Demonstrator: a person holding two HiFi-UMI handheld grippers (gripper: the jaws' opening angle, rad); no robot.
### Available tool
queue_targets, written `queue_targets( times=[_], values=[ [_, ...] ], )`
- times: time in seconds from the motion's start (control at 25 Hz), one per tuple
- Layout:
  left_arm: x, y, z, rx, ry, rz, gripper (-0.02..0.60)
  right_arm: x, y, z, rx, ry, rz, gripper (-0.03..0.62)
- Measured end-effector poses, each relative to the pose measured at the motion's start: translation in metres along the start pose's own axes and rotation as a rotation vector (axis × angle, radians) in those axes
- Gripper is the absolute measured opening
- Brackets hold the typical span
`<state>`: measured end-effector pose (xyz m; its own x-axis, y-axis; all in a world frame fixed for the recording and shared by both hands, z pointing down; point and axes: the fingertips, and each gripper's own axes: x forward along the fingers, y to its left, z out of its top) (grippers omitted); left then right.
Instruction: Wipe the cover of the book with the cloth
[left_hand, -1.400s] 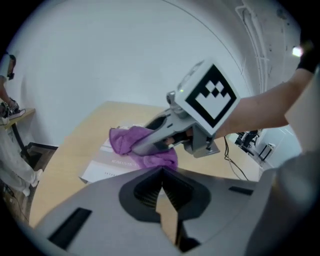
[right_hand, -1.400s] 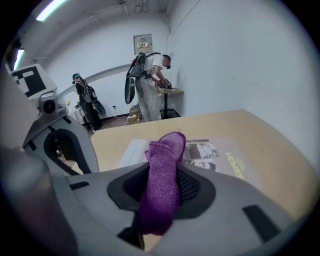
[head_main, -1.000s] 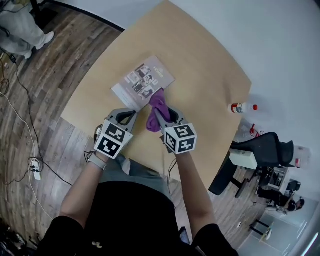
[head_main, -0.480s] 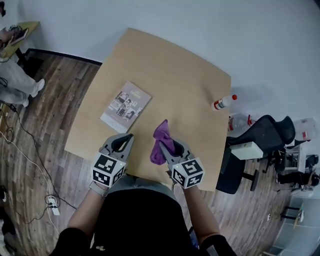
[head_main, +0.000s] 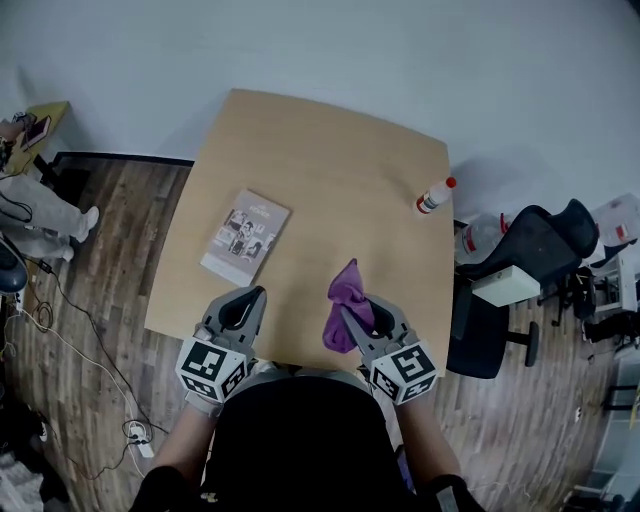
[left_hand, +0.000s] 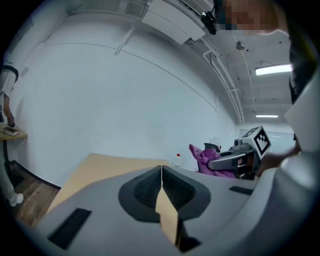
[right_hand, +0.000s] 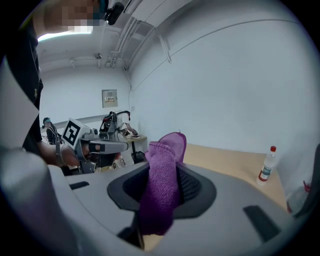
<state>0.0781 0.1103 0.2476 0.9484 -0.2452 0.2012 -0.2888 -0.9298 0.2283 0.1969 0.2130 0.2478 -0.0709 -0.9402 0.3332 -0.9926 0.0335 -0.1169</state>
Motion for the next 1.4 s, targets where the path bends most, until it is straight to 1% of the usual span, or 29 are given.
queue_targets(
  times=[0.16,0.36,0.52,1.04,1.4],
  values=[
    [0.002,-0.012,0.013,0.029,-0.024,-0.015,0.021,-0.013,-0.007,0.014,-0.024,-0.051,-0.018,0.127],
    [0.004,-0.017,0.023,0.088,-0.036,-0.007,0.021,-0.023,-0.012,0.023,-0.004,-0.103,-0.024,0.127],
    [0.008,-0.018,0.025,0.071,-0.046,-0.009,0.021,-0.027,-0.017,0.022,-0.021,-0.122,-0.035,0.127],
    [0.029,-0.024,0.026,0.091,-0.04,-0.01,0.021,-0.03,-0.044,0.028,-0.035,-0.165,-0.049,0.126],
    [0.034,-0.026,0.027,0.093,-0.044,-0.002,0.023,-0.027,-0.054,0.032,-0.032,-0.175,-0.047,0.126]
  ],
)
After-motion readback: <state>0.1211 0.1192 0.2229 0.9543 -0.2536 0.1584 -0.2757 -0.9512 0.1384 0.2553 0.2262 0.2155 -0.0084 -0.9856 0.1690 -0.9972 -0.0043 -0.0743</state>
